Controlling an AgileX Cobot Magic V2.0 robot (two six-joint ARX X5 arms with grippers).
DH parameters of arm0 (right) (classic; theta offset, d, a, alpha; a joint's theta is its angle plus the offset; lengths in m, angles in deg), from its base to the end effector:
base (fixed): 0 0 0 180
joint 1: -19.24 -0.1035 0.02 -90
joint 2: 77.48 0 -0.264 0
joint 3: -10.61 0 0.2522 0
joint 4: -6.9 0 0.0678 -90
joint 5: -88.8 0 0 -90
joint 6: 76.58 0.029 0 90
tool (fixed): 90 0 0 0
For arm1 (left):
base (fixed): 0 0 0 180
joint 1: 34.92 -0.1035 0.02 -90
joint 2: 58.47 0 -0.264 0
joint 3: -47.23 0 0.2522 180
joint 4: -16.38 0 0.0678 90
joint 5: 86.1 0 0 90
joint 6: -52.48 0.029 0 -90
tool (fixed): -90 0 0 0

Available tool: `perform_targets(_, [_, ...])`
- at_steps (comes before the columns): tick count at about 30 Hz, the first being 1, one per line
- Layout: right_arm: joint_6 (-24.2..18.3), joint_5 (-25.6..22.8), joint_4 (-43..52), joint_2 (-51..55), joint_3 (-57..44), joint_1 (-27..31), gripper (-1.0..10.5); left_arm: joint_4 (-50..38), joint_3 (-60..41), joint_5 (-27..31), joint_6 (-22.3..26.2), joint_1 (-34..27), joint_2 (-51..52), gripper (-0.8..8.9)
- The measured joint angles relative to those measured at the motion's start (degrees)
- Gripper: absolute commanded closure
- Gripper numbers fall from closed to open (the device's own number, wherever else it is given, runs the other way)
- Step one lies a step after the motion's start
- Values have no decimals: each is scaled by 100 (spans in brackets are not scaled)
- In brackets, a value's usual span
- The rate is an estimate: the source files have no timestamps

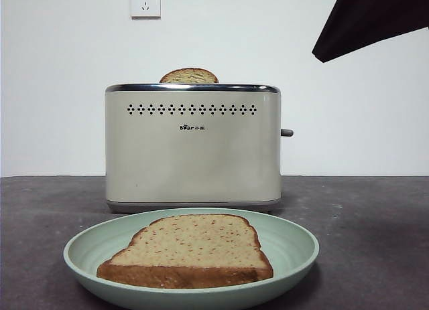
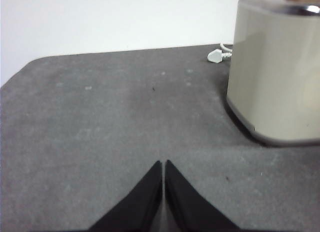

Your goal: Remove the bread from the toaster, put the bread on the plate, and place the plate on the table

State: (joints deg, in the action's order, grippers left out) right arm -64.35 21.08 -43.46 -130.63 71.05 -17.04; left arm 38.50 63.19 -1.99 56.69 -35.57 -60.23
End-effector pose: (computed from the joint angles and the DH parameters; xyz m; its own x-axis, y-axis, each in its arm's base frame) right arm 0.1394 0.1159 0.2821 0.3206 0.7056 -0.6319 -0.6367 0.6545 0.4078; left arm 0.0964 -0.0019 0.1602 0.9863 -0.0914 -0.1371 0.1002 0.9932 0.0586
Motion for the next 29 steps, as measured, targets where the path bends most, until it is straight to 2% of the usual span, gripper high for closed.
perform_targets(29, [-2,-4,0,0,0,0,942,164,-42,-2,-70,0,151,806])
